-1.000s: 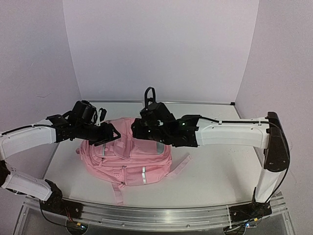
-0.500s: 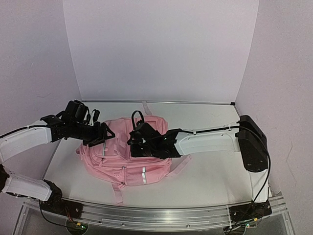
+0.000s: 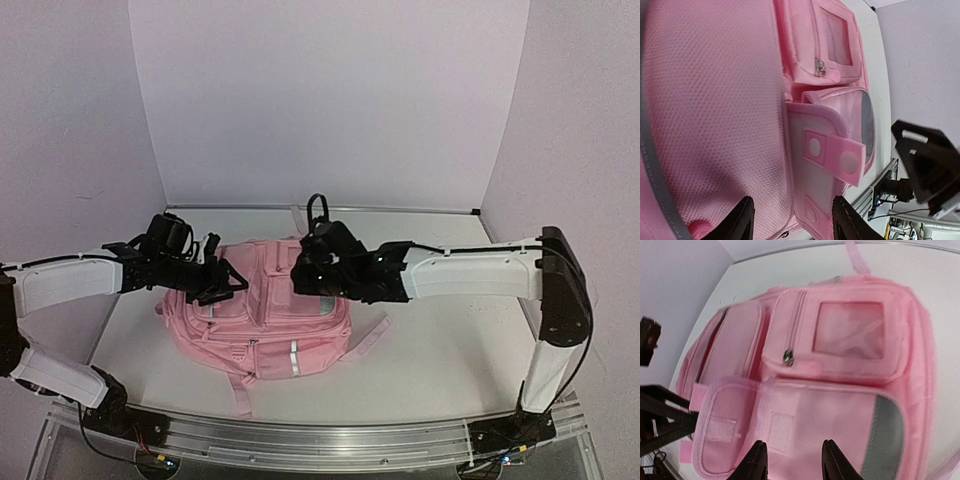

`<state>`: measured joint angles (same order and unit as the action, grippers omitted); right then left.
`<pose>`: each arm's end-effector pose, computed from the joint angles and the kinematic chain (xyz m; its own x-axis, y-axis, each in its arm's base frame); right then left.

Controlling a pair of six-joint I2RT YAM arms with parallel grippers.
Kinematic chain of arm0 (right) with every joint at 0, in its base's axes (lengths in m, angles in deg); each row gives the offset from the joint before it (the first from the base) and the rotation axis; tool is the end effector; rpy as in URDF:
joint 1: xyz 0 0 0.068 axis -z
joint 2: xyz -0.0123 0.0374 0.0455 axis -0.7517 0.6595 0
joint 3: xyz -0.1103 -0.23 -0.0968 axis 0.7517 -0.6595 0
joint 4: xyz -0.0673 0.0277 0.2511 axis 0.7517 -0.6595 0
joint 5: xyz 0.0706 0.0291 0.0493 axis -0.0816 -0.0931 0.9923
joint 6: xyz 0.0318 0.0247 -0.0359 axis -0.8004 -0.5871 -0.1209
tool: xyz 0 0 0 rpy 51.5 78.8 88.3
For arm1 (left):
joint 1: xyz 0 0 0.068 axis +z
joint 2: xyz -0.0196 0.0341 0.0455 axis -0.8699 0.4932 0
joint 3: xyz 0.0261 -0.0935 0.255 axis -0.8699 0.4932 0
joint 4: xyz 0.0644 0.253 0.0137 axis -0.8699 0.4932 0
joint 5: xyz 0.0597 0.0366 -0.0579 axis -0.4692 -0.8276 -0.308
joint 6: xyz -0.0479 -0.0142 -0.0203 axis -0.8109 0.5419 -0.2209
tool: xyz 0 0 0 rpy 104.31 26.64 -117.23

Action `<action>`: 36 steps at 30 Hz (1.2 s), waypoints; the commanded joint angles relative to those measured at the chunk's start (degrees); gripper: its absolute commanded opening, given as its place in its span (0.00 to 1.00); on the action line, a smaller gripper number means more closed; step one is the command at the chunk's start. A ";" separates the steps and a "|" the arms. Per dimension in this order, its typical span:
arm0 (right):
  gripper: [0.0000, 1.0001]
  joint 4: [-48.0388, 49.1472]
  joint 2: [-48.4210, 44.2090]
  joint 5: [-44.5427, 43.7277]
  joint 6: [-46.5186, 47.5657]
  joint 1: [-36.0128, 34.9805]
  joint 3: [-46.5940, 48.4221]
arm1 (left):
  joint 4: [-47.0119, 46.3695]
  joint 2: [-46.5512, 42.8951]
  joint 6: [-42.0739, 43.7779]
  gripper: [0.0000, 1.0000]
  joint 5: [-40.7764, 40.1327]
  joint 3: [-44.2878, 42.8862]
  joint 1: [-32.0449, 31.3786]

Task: Pack the student bag
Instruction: Place the personal item in the student bag, then adjust the student bag at the center of the board.

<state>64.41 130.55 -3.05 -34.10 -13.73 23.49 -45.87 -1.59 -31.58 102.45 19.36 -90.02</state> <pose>0.2122 0.3869 0.2489 -0.7005 0.0347 -0.7129 -0.3887 0.8191 0.4218 0.2226 -0.1442 0.2291 -0.9250 -0.1475 -0.3501 0.1526 0.6995 -0.6981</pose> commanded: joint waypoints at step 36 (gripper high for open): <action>0.27 0.72 -17.39 -6.08 -3.62 8.98 -17.51 | -21.50 22.00 -1.57 0.14 8.95 -7.50 -7.17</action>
<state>64.40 115.82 -8.72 -36.54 -4.91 6.87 -64.50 18.47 -33.54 113.99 14.40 -96.90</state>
